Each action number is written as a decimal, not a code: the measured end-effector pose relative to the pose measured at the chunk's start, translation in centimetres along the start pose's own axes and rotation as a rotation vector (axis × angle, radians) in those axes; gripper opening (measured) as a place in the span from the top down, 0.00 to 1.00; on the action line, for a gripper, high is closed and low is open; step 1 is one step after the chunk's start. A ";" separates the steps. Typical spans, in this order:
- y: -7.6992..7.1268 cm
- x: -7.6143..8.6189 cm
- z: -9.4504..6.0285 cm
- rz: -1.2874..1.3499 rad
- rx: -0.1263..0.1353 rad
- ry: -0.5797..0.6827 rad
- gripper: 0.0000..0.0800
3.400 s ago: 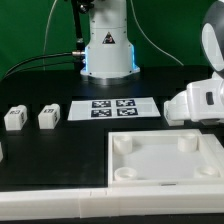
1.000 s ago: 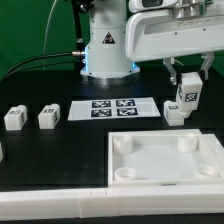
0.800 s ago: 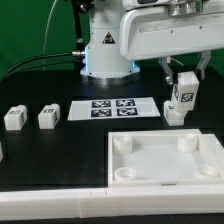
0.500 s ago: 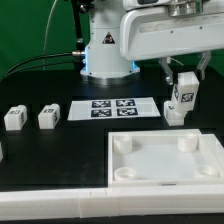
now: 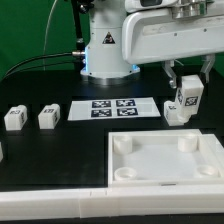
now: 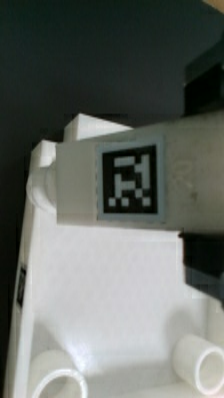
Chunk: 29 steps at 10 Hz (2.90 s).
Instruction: Assemble one leg
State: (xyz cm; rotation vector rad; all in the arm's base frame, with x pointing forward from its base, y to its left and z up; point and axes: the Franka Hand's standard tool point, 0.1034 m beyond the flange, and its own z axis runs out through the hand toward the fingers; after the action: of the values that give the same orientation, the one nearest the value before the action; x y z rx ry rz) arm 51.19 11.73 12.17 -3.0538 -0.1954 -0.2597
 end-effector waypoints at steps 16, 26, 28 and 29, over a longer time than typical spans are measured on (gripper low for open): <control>1.0 6.3 0.2 -0.078 0.000 0.292 0.63; 0.9 10.2 1.9 -0.095 0.008 0.303 0.63; 1.0 10.1 2.9 -0.099 0.008 0.297 0.63; 1.0 10.0 3.0 -0.099 0.008 0.295 0.63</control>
Offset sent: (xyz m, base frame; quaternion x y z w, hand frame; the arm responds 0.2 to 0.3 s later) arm 0.0089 0.0006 0.0018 -0.0012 0.1752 -0.0116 0.9845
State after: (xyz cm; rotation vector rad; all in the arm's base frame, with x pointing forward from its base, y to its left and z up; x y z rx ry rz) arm 61.60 12.17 10.86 -2.9528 -0.3270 -0.7053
